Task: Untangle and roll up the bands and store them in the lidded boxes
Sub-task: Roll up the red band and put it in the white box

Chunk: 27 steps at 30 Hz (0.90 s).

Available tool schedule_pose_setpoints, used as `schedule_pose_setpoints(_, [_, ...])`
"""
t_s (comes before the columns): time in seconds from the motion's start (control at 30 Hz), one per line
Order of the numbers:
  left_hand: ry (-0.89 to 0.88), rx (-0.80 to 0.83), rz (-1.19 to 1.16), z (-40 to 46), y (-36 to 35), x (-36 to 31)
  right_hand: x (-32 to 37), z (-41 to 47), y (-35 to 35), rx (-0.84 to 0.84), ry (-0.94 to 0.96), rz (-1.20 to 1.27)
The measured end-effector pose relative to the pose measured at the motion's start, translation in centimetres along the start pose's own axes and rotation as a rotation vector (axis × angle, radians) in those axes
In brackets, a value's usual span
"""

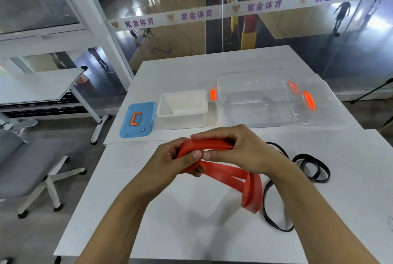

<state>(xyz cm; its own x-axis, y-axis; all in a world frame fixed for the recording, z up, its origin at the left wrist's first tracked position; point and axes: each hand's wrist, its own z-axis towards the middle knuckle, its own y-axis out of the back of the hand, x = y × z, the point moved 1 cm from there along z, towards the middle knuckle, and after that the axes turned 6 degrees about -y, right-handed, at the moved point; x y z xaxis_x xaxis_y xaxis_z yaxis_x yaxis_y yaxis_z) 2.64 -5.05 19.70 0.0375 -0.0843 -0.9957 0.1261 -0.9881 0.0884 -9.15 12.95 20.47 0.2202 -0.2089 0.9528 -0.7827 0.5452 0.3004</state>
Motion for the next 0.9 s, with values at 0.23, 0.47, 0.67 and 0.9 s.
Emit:
schedule_pose_setpoints(0.23, [0.039,-0.165,-0.280,0.3,-1.7,0.7,-0.3,0.4,-1.1,-0.100,-0.014,0.029])
schedule_pose_setpoints(0.47, [-0.041,-0.414,-0.278,0.8,-3.5,0.7,-0.3,0.3,-2.5,-0.161,-0.046,-0.041])
schedule_pose_setpoints(0.67, [-0.032,-0.620,-0.178,1.1,-4.4,0.8,-0.7,-0.4,-5.3,-0.234,-0.116,-0.150])
schedule_pose_setpoints(0.9, [0.021,-0.556,0.029,1.0,-4.3,0.5,-1.3,-0.3,-7.7,-0.419,-0.131,-0.243])
